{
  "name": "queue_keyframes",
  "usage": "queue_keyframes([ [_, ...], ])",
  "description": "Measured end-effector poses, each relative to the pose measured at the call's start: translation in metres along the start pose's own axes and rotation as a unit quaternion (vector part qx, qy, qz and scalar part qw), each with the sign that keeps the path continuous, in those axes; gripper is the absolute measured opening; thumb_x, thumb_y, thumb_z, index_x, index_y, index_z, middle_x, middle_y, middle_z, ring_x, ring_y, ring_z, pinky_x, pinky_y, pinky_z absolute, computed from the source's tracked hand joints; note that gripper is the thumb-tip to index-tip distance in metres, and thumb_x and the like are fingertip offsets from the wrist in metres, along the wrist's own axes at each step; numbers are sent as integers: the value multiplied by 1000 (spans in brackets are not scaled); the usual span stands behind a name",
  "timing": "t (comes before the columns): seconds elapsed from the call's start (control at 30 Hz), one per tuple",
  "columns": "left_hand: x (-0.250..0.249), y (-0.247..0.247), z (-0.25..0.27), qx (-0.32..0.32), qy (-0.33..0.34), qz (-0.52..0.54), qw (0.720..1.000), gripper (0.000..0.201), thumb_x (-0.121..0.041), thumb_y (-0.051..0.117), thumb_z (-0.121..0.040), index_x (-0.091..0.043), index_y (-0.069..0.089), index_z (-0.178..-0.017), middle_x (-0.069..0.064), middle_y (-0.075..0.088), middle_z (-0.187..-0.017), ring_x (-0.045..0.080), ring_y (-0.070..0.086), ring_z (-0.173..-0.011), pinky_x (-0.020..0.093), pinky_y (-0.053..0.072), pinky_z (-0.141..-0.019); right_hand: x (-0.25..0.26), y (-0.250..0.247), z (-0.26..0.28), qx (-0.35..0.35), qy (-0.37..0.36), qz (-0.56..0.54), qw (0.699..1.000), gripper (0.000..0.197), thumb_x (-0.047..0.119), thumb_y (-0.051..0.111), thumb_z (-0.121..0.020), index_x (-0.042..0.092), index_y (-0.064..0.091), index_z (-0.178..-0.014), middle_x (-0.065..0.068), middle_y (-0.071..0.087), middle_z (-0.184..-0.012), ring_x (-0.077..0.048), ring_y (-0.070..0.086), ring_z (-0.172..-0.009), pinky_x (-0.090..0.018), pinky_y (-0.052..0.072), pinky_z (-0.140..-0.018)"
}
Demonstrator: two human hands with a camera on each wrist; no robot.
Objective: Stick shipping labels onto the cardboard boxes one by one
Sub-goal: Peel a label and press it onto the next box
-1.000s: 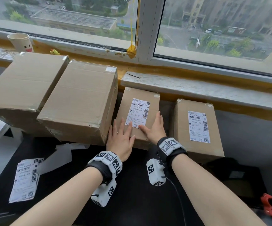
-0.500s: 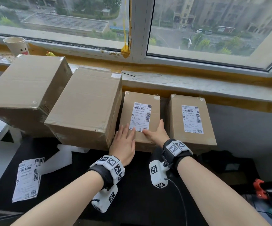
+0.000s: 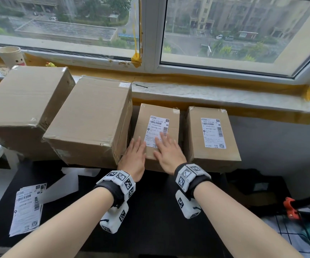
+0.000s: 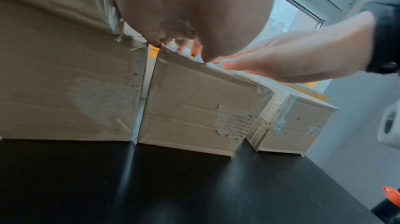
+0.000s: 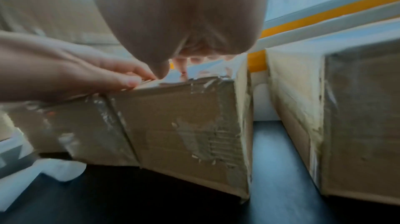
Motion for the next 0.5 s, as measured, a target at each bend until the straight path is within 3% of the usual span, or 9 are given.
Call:
queue_keyframes([
  [0.17,12,-7,-14,12,-1,-21,1000,53,-30,25,-102,-16,7,-151,6,-6,-160,20,-7,-148,38,10,-120,16,10,8,33,-62,51,996,55,38,18,-102,18,1,-151,3,-3,-160,-13,-5,-147,-29,-4,-117],
  [0.3,15,-9,-20,29,7,-33,999,60,-32,30,-101,-12,2,-151,6,-7,-160,18,-8,-147,36,8,-121,10,4,-14,50,-32,38,998,55,37,17,-102,18,0,-151,2,-4,-160,-15,-5,-147,-30,-4,-117],
  [0.5,19,-11,-19,28,14,-9,999,61,-34,32,-100,-17,3,-151,0,-8,-160,14,-9,-147,37,11,-121,6,-12,-73,92,2,16,996,56,37,18,-102,20,-2,-151,2,-6,-160,-18,-4,-148,-36,-1,-118],
])
Point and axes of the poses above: each hand's wrist, its own z-axis away from the middle knuckle, its own y-axis out of the palm, x = y × z, the point moved 8 cm from there along -z, towards the middle knuckle
